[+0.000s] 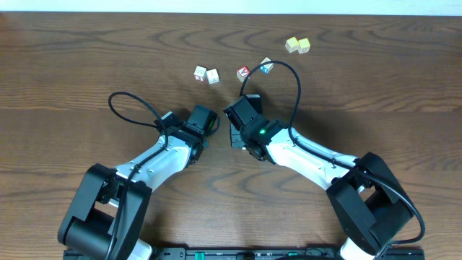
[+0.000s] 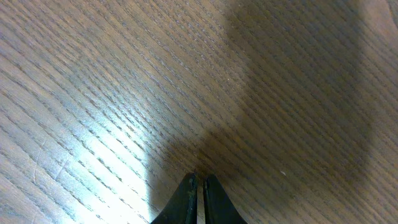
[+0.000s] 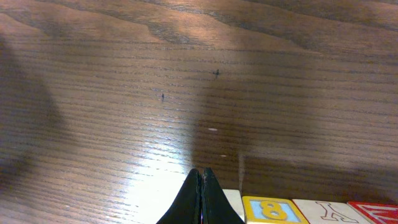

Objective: Lift 4 blocks

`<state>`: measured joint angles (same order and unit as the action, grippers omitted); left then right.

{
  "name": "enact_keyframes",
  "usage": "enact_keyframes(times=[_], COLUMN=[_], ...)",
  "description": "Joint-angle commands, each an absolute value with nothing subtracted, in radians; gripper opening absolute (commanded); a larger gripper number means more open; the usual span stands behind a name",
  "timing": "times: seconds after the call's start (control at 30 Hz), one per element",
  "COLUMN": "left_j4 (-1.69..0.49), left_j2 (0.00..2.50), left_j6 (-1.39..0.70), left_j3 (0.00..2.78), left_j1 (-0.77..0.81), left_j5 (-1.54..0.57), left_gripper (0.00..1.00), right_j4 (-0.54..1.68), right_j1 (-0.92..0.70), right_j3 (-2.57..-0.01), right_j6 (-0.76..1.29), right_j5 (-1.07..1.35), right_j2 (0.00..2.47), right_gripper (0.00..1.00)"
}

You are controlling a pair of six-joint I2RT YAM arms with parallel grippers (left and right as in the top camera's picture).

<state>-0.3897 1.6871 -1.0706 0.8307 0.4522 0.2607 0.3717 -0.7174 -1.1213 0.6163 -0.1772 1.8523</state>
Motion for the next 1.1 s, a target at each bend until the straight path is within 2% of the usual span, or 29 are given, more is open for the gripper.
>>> enact_keyframes(times=[0.0,1.07], left_j4=[-0.396,-0.396], left_j2=[1.674,1.674], left_j6=[-1.075,-1.075], left_j3=[0.822,0.822], left_j1=[0.448,0.448], left_j5=[0.263,0.263], left_gripper=[0.07,0.08], right_j4=[0.374,0.411], right_j1=[-0.714,-0.714], right_j3=[-1.129,-1.129], right_j6=[0.605,0.605], right_j5=[-0.202,-0.213], right_j2=[1.871,1.871], right_gripper=[0.01,0.01])
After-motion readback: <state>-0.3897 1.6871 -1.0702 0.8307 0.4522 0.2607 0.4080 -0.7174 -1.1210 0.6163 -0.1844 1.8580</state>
